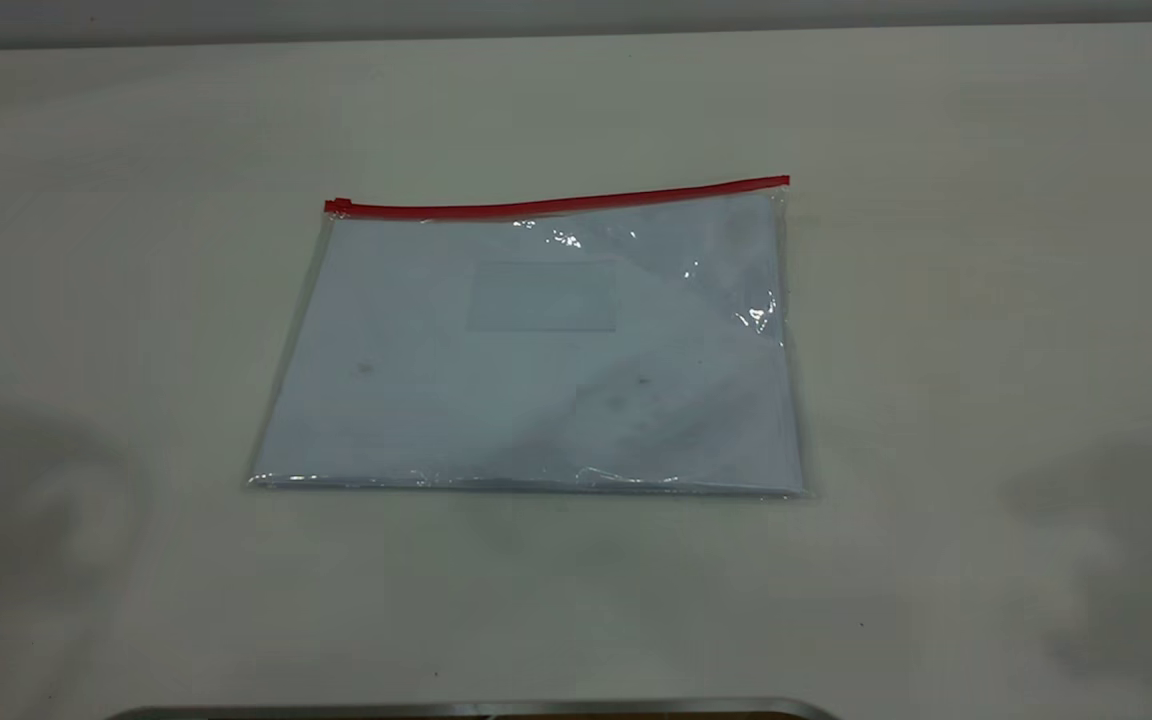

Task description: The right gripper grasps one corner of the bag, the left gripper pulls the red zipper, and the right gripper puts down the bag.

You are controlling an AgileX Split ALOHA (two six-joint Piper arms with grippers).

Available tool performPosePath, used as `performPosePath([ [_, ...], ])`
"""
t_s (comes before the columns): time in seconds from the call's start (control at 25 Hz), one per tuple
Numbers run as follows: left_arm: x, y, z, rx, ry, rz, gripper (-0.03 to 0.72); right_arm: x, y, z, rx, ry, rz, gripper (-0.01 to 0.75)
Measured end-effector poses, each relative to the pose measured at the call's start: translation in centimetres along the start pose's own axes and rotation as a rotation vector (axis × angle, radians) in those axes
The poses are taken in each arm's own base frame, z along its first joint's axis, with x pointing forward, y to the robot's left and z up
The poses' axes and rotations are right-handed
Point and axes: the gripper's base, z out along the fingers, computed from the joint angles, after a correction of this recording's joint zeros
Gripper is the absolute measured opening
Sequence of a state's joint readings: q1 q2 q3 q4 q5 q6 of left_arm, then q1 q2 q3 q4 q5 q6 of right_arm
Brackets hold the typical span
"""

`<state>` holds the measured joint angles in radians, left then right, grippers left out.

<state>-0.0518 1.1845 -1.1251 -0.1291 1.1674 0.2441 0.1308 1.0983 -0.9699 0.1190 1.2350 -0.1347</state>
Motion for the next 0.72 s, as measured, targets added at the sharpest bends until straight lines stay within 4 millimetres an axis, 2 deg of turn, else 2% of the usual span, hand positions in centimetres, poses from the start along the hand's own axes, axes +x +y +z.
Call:
performPosePath([
  [0.2, 5.3, -0.6, 4.5, 0.041, 0.191, -0.025, 0.470, 6.3, -0.5, 3.7, 0.067, 0.124, 0.109, 0.436],
  [0.36, 8.9, -1.2, 6.5, 0.056, 0.263, -0.035, 0.469, 9.9, -0.6, 5.1, 0.097, 0.143, 0.132, 0.436],
  [0.56, 12.5, -1.8, 7.5, 0.047, 0.246, -0.036, 0.468, 11.1, -0.6, 4.0, 0.128, -0.019, 0.117, 0.436],
  [0.72, 14.3, -2.2, 7.1, 0.027, 0.160, -0.041, 0.468, 11.8, -0.7, 3.9, 0.160, -0.099, 0.100, 0.436],
])
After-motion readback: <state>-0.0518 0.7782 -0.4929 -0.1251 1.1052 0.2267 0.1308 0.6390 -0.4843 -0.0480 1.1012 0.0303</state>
